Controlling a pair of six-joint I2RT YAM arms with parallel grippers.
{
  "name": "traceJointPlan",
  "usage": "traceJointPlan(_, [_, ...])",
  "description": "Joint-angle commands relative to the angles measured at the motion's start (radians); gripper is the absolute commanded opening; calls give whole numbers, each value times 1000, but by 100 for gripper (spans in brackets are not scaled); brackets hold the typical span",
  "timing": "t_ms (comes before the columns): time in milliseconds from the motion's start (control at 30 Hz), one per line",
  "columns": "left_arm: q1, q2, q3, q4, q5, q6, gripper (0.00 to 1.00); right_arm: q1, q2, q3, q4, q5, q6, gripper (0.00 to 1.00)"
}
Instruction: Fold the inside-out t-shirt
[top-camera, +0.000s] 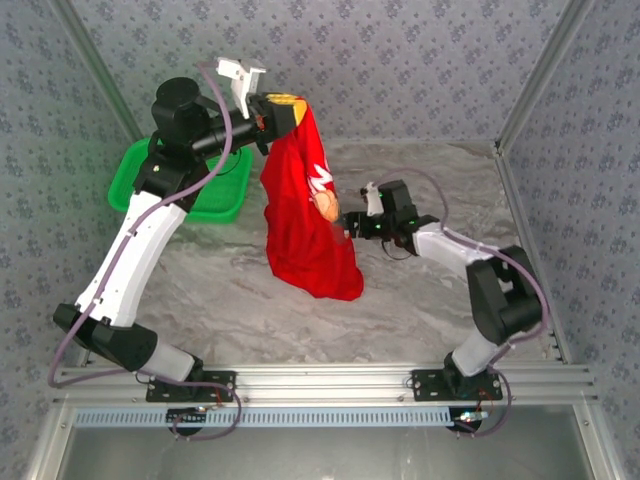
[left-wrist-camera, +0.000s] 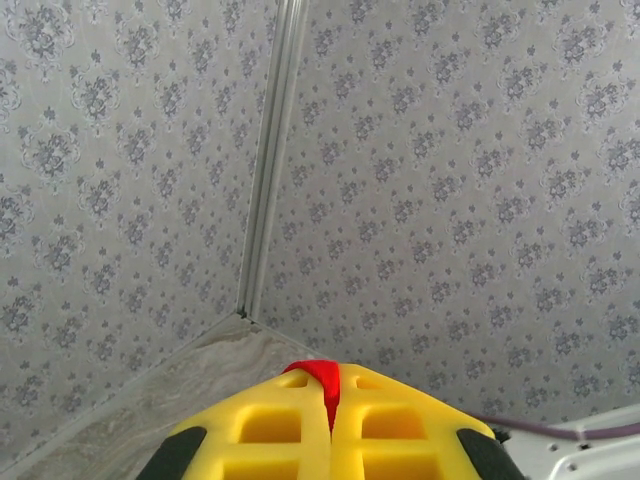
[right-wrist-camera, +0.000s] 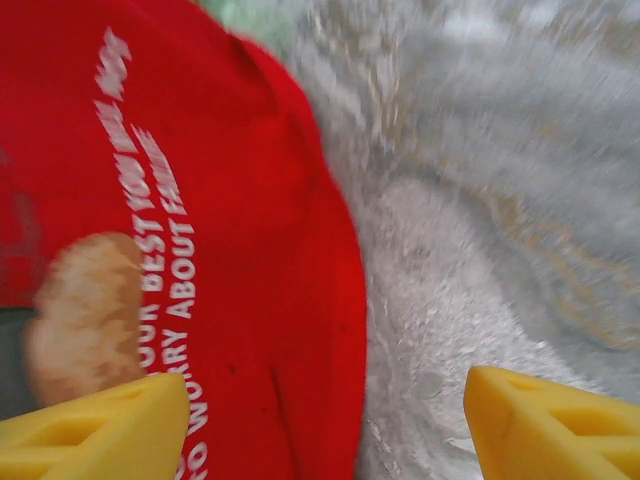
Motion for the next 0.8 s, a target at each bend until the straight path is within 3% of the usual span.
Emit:
traceJointPlan(0, [28, -52, 11, 33, -17, 10, 0, 33, 59, 6, -14, -24, 45, 73])
traceJointPlan(67, [51, -63, 20, 46, -28, -11, 0, 61, 96, 1, 9, -30, 63, 70])
traceJointPlan(133, [80, -73, 28, 77, -34, -44, 0, 89, 142, 12, 19, -20, 79, 61])
traceJointPlan(300, [145, -105, 38, 116, -48, -98, 0, 58, 106, 3, -4, 99, 92, 6])
traceJointPlan(333, [163, -113, 40, 120, -49, -107, 0, 31, 64, -9, -7, 141, 90, 0])
traceJointPlan(633, [283, -155, 44, 114, -72, -153, 0, -239, -400, -83, -27, 402, 45, 0])
traceJointPlan(700, [285, -147, 48, 109, -59, -160, 0, -254, -438, -79, -16, 384, 33, 0])
traceJointPlan(767, [284, -135, 40, 121, -35, -183, 0, -211, -416, -82, 8, 266, 34, 2])
